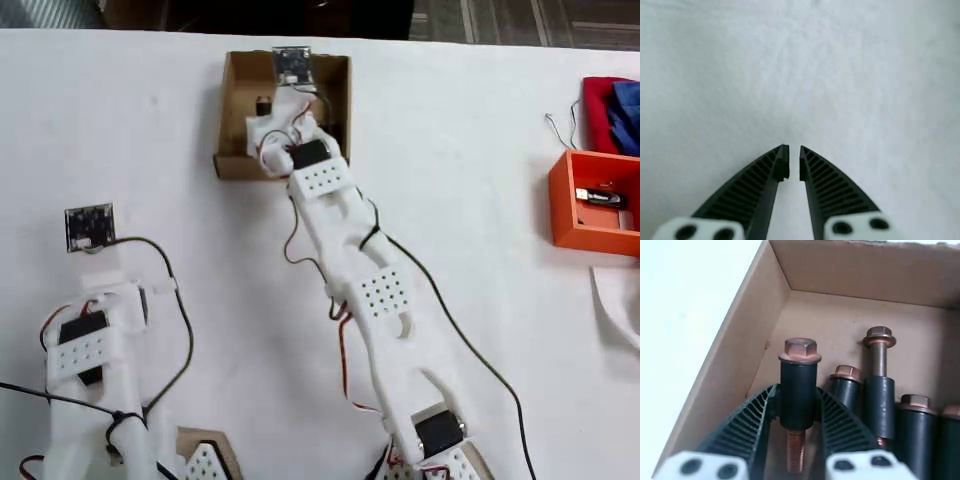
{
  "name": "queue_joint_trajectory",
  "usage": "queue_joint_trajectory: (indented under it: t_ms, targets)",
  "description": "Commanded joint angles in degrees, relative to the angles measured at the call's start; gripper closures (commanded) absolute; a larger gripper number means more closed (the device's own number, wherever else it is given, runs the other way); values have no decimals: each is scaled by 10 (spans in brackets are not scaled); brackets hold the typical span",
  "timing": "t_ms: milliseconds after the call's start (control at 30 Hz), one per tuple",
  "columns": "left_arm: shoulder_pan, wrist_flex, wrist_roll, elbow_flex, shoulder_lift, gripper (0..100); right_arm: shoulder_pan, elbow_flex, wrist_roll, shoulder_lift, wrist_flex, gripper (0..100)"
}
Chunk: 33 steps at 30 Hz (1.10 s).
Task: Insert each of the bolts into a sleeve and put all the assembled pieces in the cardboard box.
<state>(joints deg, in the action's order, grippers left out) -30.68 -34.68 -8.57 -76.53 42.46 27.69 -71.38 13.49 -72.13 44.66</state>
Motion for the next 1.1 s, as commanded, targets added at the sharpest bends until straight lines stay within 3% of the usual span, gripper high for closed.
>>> queue_joint_trajectory:
  t_ms: [0, 1067]
  targets:
    - [-3, 6, 0, 1, 4, 935, 5, -3, 3, 8, 1, 979]
    - [-3, 6, 0, 1, 4, 935, 29, -35, 7, -25, -15, 978]
